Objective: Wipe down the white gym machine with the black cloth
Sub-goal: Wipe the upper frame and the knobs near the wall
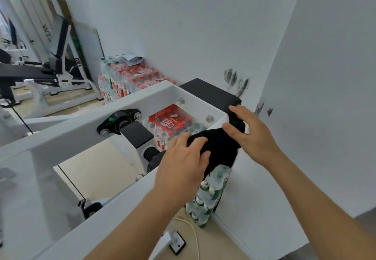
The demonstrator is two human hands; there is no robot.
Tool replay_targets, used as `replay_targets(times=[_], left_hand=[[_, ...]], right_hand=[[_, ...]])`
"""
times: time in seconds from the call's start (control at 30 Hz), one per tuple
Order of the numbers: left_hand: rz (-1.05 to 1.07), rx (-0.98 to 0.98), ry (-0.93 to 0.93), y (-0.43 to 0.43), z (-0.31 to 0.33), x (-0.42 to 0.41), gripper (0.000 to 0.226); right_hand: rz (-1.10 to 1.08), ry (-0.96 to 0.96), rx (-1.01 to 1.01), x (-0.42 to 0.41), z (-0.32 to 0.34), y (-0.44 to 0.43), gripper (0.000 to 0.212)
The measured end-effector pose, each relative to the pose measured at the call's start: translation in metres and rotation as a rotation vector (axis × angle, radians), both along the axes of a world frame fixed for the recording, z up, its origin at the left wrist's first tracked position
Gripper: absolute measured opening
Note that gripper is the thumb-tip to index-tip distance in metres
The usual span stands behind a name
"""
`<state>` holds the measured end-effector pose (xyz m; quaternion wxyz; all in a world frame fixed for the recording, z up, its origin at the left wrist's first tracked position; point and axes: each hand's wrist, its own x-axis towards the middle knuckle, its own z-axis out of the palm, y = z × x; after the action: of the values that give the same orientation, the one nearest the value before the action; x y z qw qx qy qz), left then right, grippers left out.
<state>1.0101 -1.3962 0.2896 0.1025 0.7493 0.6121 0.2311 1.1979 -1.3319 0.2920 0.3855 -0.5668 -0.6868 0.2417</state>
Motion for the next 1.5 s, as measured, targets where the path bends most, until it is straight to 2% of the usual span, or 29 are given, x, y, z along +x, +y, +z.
replay_targets(times=[0.07, 0.13, 0.2, 0.23, 0.33, 0.4, 0.43, 0.47, 0.53, 0.57, 0.63, 0.7, 0.77, 0.8, 0.9, 0.97, 1.13, 1.27, 1.33, 1.4, 1.5], left_hand=[[0.033, -0.009, -0.019, 0.002, 0.001, 0.002, 0.041], [0.049, -0.059, -0.157, 0.009, 0.005, 0.001, 0.033], [0.078, -0.099, -0.301, 0.02, 0.009, -0.003, 0.023], [0.092, -0.087, -0.316, 0.026, 0.013, -0.004, 0.021], [0.218, 0.053, -0.266, 0.056, 0.018, -0.005, 0.022], [0.322, 0.045, -0.36, 0.083, 0.015, -0.007, 0.022], [0.356, -0.021, -0.38, 0.099, 0.011, -0.008, 0.027], [0.358, -0.133, -0.344, 0.114, 0.007, -0.007, 0.035], [0.312, -0.437, -0.335, 0.137, 0.001, 0.0, 0.048], [0.286, -0.579, -0.453, 0.144, -0.003, 0.007, 0.052], [0.257, -0.805, -0.895, 0.157, -0.01, 0.02, 0.048], [0.261, -0.892, -1.31, 0.17, -0.014, 0.026, 0.044], [0.295, -0.895, -1.517, 0.188, -0.016, 0.031, 0.047], [0.345, -0.878, -1.527, 0.197, -0.016, 0.033, 0.054], [0.448, -0.784, -1.365, 0.22, -0.01, 0.036, 0.061], [0.488, -0.708, -1.349, 0.235, -0.009, 0.031, 0.064], [0.678, -0.536, -1.617, 0.245, -0.019, 0.022, 0.062], [0.706, -0.493, -1.627, 0.242, -0.022, 0.007, 0.044], [0.682, -0.488, -1.544, 0.254, -0.011, 0.001, 0.035], [0.694, -0.435, -1.381, 0.266, -0.003, -0.005, 0.035], [0.677, -0.372, -1.009, 0.26, -0.007, -0.012, 0.025]], right_hand=[[0.019, 0.079, -0.172, 0.007, 0.004, 0.001, 0.062], [-0.002, 0.043, -0.215, 0.011, 0.004, 0.005, 0.04], [-0.103, -0.009, -0.1, 0.011, 0.01, 0.014, 0.008], [-0.141, -0.046, -0.018, 0.008, 0.016, 0.022, 0.003], [-0.254, -0.129, 0.274, -0.012, 0.046, 0.055, 0.012], [-0.256, -0.17, 0.41, -0.026, 0.059, 0.083, 0.016], [-0.205, -0.213, 0.392, -0.032, 0.06, 0.096, 0.028], [-0.122, -0.272, 0.289, -0.037, 0.057, 0.107, 0.046], [0.039, -0.484, -0.011, -0.043, 0.042, 0.122, 0.076], [0.101, -0.654, -0.117, -0.044, 0.032, 0.126, 0.08], [0.183, -0.931, -0.172, -0.042, 0.016, 0.132, 0.073], [0.23, -1.029, -0.166, -0.037, 0.015, 0.139, 0.069], [0.279, -1.103, -0.163, -0.032, 0.019, 0.144, 0.074], [0.299, -1.123, -0.169, -0.033, 0.021, 0.149, 0.078], [0.337, -1.149, -0.188, -0.046, 0.021, 0.169, 0.094], [0.351, -1.147, -0.176, -0.062, 0.019, 0.189, 0.101], [0.488, -1.102, -0.081, -0.093, 0.023, 0.231, 0.094], [0.561, -1.047, -0.038, -0.094, 0.02, 0.237, 0.084], [0.548, -1.035, -0.021, -0.099, 0.016, 0.238, 0.082], [0.56, -1.012, -0.037, -0.109, 0.017, 0.249, 0.074], [0.602, -0.851, -0.048, -0.115, 0.023, 0.262, 0.041]])
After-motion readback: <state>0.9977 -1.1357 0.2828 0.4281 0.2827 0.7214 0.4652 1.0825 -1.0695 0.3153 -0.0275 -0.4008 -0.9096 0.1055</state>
